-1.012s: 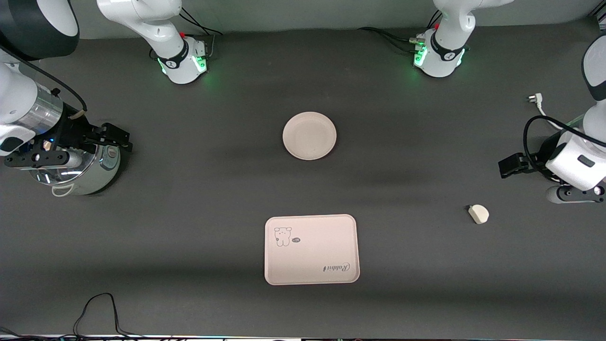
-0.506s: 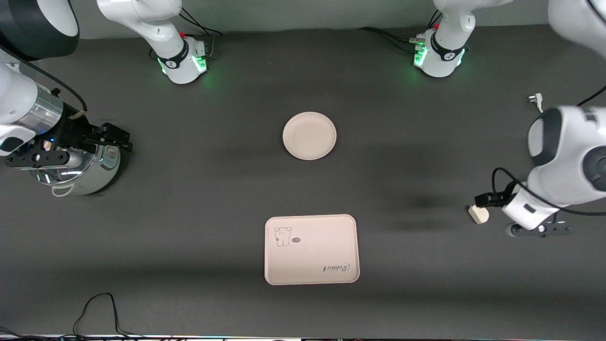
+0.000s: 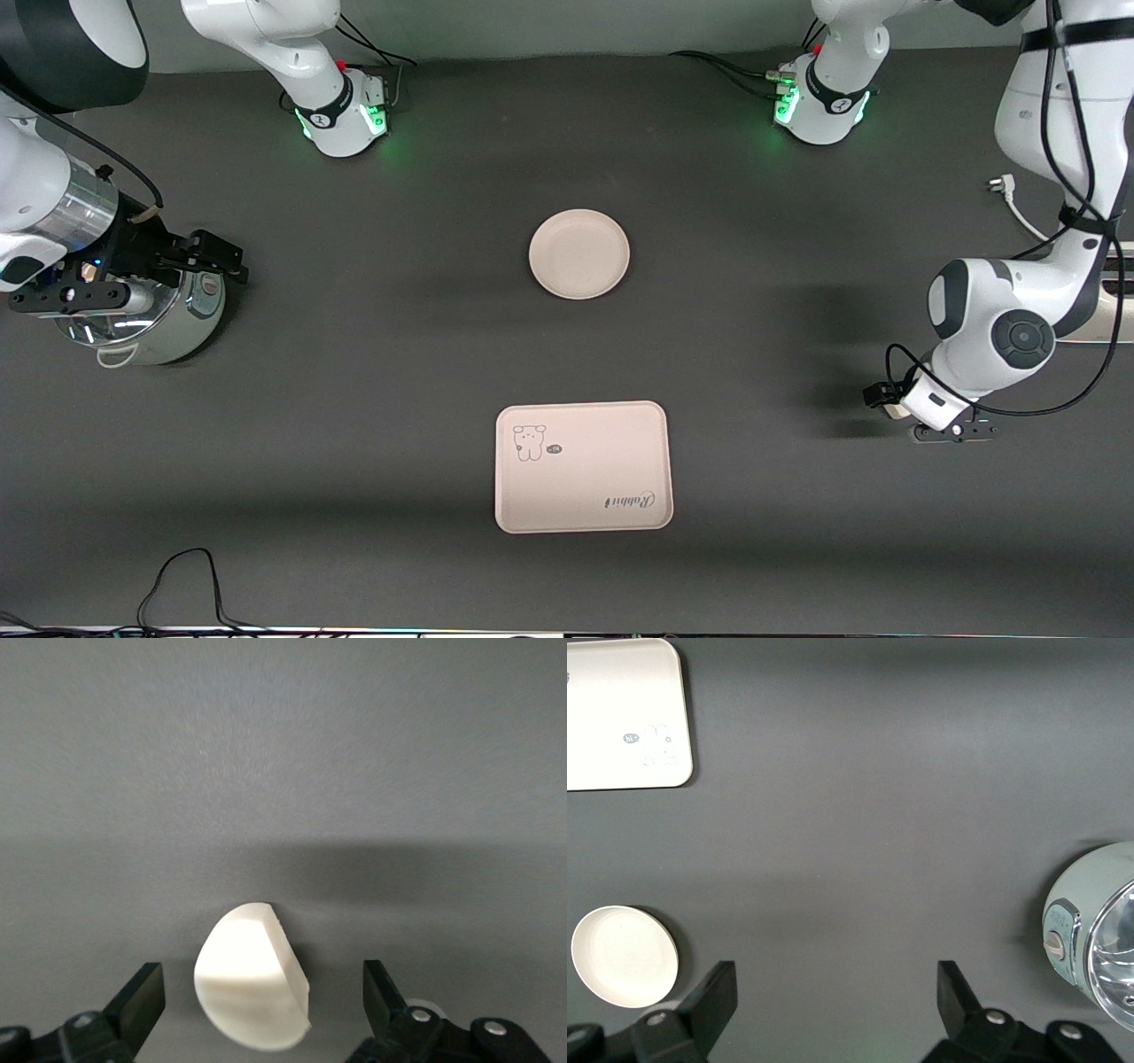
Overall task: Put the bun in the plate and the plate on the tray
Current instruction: 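Lower the left gripper toward the white bun beside the tray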
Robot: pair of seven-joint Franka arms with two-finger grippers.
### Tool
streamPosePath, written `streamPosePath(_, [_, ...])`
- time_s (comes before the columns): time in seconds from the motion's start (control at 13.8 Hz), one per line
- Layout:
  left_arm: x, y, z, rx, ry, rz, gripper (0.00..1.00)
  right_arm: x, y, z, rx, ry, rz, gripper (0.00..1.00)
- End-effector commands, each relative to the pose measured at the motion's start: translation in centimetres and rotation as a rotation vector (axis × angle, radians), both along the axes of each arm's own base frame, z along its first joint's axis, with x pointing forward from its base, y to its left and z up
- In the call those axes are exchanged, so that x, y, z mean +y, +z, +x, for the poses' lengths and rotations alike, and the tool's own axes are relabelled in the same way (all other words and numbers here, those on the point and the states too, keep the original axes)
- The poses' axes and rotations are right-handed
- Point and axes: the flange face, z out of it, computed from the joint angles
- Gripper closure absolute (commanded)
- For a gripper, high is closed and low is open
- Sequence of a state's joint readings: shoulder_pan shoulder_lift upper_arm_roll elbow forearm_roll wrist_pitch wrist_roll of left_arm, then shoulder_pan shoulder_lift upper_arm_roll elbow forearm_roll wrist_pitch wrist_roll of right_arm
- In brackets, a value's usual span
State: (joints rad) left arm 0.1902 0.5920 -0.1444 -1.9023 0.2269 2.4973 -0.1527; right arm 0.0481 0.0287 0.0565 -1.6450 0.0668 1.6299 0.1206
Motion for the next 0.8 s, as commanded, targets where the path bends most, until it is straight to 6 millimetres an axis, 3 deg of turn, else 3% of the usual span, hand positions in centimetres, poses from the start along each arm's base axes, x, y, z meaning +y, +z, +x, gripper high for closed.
streamPosePath(0.0, [0.2, -0.8, 0.0, -0.016, -0.017, 0.006, 0.01, 0.4, 0.5, -0.1, 0.002, -0.011, 0.003, 0.00])
streamPosePath(0.07, [0.0, -0.8, 0.0, -0.016, -0.017, 0.005, 0.09, 0.3, 0.5, -0.1, 0.002, -0.013, 0.003, 0.00])
streamPosePath(0.29, [0.0, -0.7, -0.1, -0.003, -0.011, 0.006, 0.71, 0.3, 0.5, -0.1, 0.002, -0.013, 0.003, 0.00])
streamPosePath(0.43, [-0.2, -0.3, -0.2, 0.012, -0.013, 0.010, 1.00, 0.3, 0.3, -0.1, 0.005, -0.013, 0.003, 0.00])
streamPosePath(0.58, [-0.9, 2.2, -0.2, 0.051, -0.031, 0.023, 1.00, 0.3, 0.4, -0.1, 0.004, -0.013, 0.003, 0.00])
streamPosePath(0.72, [-5.7, 7.9, -0.7, 0.070, -0.078, 0.006, 0.98, 0.3, 0.3, -0.1, 0.005, -0.011, 0.003, 0.00])
